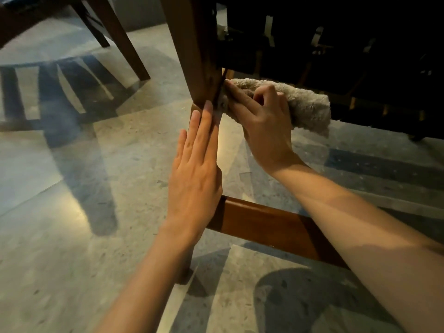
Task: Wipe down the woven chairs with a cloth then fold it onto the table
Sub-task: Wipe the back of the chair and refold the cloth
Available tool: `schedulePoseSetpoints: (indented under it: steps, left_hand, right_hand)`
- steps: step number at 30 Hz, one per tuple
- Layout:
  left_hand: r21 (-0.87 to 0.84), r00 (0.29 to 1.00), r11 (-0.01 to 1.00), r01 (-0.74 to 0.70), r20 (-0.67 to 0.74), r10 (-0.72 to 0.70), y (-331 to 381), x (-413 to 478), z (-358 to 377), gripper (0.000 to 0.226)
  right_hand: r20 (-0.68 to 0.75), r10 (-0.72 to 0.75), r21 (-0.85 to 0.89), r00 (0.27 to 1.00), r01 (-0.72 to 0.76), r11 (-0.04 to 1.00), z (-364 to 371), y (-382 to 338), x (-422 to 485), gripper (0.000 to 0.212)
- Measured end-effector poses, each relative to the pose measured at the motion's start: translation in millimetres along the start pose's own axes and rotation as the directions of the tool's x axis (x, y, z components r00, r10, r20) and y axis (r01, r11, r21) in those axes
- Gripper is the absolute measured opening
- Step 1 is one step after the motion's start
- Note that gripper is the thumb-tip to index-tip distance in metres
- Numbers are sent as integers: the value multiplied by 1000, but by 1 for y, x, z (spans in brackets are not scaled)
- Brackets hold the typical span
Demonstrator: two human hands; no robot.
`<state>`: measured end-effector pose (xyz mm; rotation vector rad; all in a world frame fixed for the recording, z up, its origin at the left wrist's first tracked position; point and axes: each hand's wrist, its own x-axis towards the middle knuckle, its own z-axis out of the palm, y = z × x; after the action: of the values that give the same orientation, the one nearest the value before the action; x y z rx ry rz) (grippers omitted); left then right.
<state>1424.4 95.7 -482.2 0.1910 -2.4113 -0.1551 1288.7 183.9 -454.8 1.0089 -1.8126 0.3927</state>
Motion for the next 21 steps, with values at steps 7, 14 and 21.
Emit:
schedulePoseSetpoints:
  steps: [7, 14, 21]
  left_hand:
    - [125, 997, 992, -17, 74, 8, 13, -5, -1, 74]
    - [114, 979, 986, -119, 179, 98, 53, -9, -6, 56]
    - [-55, 949, 998, 12, 317, 6, 113, -12, 7, 64]
  right_hand:
    - [63, -130, -209, 990, 140, 968, -8, 6, -6, 50]
    - [204, -135, -262, 970, 186, 947, -41, 36, -21, 38]
    - [232, -116, -376, 966, 199, 905, -93, 91, -53, 40]
